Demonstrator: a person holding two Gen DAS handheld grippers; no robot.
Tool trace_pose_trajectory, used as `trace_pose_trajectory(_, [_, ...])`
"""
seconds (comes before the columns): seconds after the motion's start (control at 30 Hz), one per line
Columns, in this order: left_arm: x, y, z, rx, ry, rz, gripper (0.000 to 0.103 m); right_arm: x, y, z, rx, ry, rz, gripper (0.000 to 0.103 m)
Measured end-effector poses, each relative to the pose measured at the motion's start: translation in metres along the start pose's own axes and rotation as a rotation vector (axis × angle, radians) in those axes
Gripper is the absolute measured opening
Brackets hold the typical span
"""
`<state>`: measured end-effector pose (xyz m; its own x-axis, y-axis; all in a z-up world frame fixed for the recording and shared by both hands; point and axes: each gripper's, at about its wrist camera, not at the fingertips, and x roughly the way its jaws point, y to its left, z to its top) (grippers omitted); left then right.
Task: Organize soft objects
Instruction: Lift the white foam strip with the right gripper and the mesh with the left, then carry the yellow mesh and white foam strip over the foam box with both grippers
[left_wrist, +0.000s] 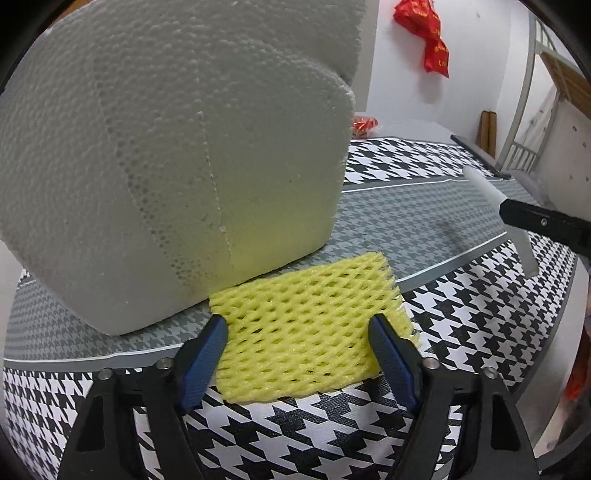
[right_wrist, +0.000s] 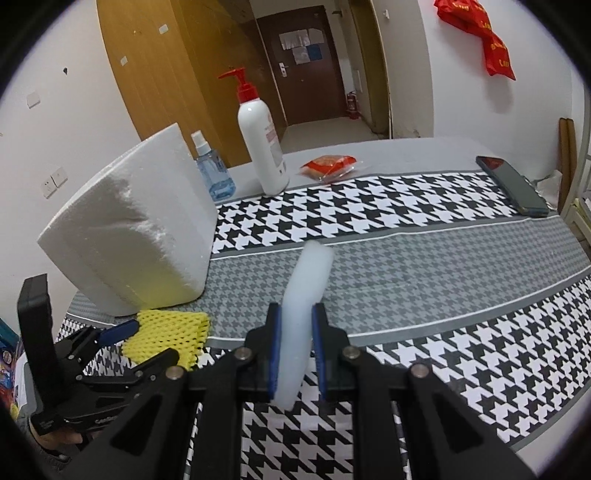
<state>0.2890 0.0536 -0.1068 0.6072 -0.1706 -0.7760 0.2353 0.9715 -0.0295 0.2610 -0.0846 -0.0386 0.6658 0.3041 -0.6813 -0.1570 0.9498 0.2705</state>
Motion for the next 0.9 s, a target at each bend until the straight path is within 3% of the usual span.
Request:
trace_pose_trajectory(0.03, [0.000,-0.002,0.000,0.008,-0.004,-0.003,0.067,-0.002,-0.001,0.000,0.000,-0.005,0.005,0.019])
trace_pose_trajectory(0.07, [-0.002,-0.004,0.001,0.006,-0.009,-0.012,0.052,-0.003,-0.002,-0.001,0.003,-0.009,0.009,0.019])
trace_pose_trajectory(0.1, [-0.003,-0.005,0.001,0.003,-0.014,-0.020,0.030,-0.005,-0.003,-0.001,0.003,-0.012,0.013,0.019])
trace_pose_trajectory(0.13, [-0.005,-0.007,0.001,0.005,-0.015,-0.035,0.023,-0.007,-0.003,-0.001,0.001,-0.017,0.019,0.019])
trace_pose_trajectory(0.9, [-0.092,-0.023,0.005,0.010,-0.283,0.029,0.021,-0.057,0.023,0.001,-0.118,-0.125,0.123,0.019])
